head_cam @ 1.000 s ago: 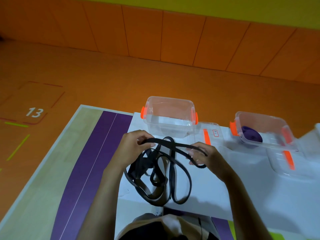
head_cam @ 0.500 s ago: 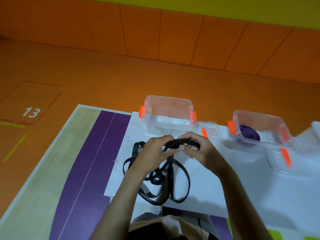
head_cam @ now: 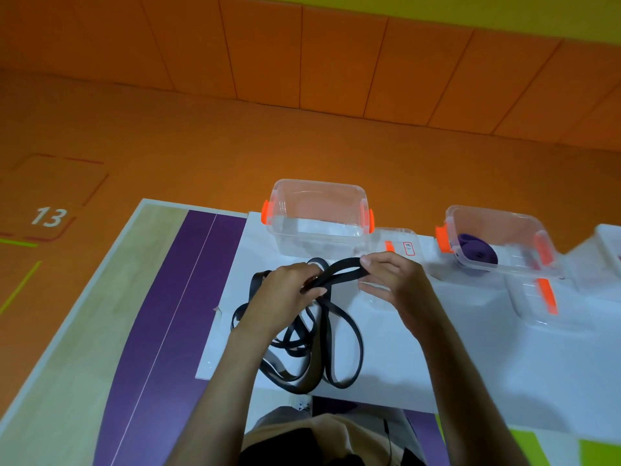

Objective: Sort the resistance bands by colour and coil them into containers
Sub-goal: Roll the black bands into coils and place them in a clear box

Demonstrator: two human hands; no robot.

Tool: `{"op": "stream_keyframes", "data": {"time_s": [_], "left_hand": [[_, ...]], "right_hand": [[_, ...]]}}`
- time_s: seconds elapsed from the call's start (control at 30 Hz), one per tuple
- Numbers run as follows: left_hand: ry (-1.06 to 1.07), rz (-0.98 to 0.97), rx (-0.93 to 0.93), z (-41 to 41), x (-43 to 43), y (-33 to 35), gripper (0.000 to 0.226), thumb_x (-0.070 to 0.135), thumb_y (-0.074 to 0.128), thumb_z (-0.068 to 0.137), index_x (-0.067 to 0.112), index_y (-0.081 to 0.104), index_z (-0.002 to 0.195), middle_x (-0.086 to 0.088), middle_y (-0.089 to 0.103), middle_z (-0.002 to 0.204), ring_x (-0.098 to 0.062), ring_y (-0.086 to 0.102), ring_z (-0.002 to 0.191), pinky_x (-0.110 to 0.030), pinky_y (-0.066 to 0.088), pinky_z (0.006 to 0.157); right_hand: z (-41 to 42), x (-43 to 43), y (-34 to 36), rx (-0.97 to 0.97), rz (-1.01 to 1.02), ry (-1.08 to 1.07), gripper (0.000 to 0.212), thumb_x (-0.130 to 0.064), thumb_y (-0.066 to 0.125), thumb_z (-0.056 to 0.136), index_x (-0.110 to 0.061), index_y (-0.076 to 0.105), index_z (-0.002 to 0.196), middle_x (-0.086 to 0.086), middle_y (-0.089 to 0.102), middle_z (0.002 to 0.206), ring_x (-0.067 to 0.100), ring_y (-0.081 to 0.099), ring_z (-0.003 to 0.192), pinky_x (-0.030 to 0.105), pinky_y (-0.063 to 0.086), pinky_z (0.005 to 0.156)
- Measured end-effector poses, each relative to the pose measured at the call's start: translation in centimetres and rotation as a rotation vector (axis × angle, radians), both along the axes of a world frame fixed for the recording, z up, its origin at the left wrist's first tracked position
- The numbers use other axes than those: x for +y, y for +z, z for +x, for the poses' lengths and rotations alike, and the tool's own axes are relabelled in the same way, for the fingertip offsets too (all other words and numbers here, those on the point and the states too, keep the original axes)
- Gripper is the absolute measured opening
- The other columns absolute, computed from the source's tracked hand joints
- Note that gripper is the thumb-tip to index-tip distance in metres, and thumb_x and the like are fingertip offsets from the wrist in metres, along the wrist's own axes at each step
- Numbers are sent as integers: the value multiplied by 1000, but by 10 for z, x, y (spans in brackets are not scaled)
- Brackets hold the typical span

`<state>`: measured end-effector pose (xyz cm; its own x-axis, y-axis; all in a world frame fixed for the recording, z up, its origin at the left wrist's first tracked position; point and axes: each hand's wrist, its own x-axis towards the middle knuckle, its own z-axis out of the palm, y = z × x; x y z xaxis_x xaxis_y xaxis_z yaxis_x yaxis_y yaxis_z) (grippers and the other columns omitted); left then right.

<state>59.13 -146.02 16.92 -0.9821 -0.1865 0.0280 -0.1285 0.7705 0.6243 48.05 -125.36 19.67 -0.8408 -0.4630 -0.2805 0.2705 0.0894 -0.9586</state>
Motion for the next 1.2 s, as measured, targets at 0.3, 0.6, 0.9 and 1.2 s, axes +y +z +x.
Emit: {"op": "stream_keyframes", "data": {"time_s": [0.3, 0.6, 0.9, 1.2], "left_hand": [[-4, 223, -32, -5, 6, 3, 44, 42, 82, 91, 45, 60, 130, 20, 71, 113, 4, 64, 109, -6, 46, 87], [5, 336, 340, -19, 17, 10, 26, 19, 83, 92, 15, 80, 117, 11, 76, 108, -4, 72, 103, -27, 58, 95], [122, 678, 420, -25, 32, 19, 16, 14, 84, 90, 25, 80, 101, 13, 80, 102, -14, 76, 104, -20, 56, 93], [245, 962, 476, -27, 38, 22, 16, 4, 86, 85, 18, 82, 92, 4, 82, 97, -10, 77, 97, -16, 56, 87]], "right_hand": [[0, -3, 4, -60, -37, -40, 15, -6, 78, 93, -1, 77, 107, 19, 81, 99, 36, 81, 93, 35, 66, 85], [-4, -5, 14, -95, -110, 46, 18, -10, 72, 99, -10, 77, 116, 18, 81, 107, 34, 79, 102, 29, 63, 85], [-10, -6, 11, -391, -280, 2, 28, -10, 71, 94, -1, 73, 121, 18, 77, 122, 24, 76, 112, 21, 60, 88], [2, -22, 1, -679, -499, -93, 49, -15, 78, 83, -2, 67, 129, 15, 78, 114, 20, 78, 94, 29, 63, 82]]}}
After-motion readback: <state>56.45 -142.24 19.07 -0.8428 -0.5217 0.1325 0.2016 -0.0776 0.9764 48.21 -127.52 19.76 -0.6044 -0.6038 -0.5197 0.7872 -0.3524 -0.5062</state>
